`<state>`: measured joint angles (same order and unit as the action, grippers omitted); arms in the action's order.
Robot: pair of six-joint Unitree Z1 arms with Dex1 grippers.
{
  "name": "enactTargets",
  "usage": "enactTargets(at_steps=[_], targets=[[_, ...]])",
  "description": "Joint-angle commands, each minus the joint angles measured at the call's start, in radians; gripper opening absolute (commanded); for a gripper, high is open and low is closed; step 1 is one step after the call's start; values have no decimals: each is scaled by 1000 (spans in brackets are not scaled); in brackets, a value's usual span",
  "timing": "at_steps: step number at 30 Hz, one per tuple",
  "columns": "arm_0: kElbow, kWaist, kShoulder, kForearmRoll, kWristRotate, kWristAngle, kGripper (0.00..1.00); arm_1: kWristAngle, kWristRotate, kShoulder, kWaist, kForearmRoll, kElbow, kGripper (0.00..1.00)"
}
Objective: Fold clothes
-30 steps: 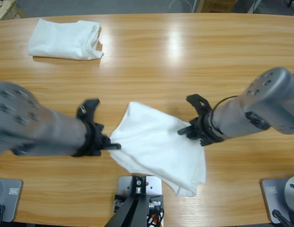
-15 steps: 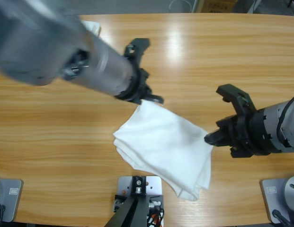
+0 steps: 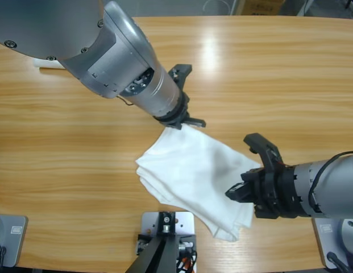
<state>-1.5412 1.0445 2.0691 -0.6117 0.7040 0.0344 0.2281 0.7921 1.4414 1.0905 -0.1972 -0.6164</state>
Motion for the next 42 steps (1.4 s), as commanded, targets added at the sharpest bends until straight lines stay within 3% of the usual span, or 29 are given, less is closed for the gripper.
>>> enactTargets(at_steps=[1, 8, 14, 27, 42], targets=[[14, -16, 44, -40, 32, 16, 0, 62, 41, 66, 18, 99, 69, 0], [15, -21, 38, -48, 42, 16, 0, 69, 87, 100, 49, 105, 89, 0], [19, -25, 31, -71, 56, 2, 0, 83, 133, 244, 101, 255, 133, 0], [-1, -31, -44, -79, 64, -13, 0, 83, 194, 263, 104, 205, 165, 0], [-5, 19, 104, -76, 125, 259, 0, 83, 188, 281, 104, 206, 164, 0]])
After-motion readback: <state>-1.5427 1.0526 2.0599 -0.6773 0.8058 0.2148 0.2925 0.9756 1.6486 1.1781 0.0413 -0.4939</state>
